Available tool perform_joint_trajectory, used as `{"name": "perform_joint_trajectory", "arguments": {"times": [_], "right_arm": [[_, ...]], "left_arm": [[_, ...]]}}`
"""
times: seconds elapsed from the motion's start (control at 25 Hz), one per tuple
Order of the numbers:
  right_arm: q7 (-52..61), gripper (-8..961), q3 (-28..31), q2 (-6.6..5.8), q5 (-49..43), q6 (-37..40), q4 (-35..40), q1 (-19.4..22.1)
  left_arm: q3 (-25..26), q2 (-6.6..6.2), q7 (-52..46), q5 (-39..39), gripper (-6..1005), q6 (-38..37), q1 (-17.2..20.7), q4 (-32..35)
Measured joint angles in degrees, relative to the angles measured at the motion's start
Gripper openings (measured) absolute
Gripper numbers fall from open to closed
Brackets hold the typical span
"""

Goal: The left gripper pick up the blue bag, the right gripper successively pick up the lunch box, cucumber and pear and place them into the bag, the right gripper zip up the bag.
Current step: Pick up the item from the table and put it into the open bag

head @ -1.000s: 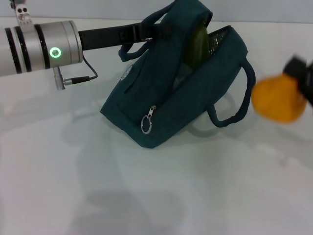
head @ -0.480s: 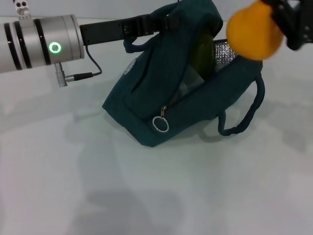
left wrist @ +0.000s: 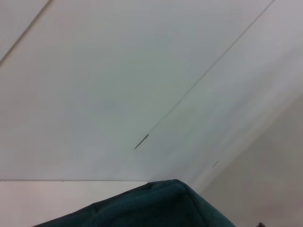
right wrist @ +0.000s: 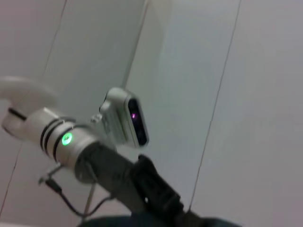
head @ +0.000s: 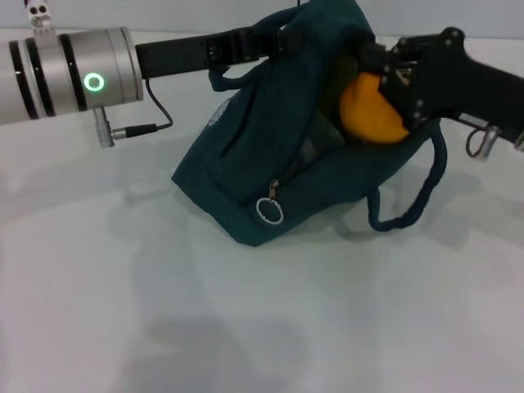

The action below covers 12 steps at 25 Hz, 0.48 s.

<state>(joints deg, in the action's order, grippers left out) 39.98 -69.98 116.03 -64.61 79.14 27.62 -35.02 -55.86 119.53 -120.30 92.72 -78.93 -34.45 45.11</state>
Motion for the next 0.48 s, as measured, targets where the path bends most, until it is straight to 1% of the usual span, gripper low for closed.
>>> {"name": "perform_joint_trajectory", "arguments": {"times": [0.12,0.28,0.48], "right_arm": [[-1.33,26,-0.52,0.14,0.12,-1.76,-0.59,0.14],[-1.38,27,-0.90,0.03,-0.05,-3.33,-2.02,0.19],[-1.06,27,-3.27,-0.10,-0.20,-5.78,-2.45,1.30]], "left_arm": [[-0.31,0.00,-0.01,0.00,65,0.00,0.05,-0.02],[-0.39,-0.01,-0.03,-0.01,65,-0.07,0.34,-0.02],[-0.39,-0.07,-0.11,-0.02,64,-0.32,0.88,-0.11]]}}
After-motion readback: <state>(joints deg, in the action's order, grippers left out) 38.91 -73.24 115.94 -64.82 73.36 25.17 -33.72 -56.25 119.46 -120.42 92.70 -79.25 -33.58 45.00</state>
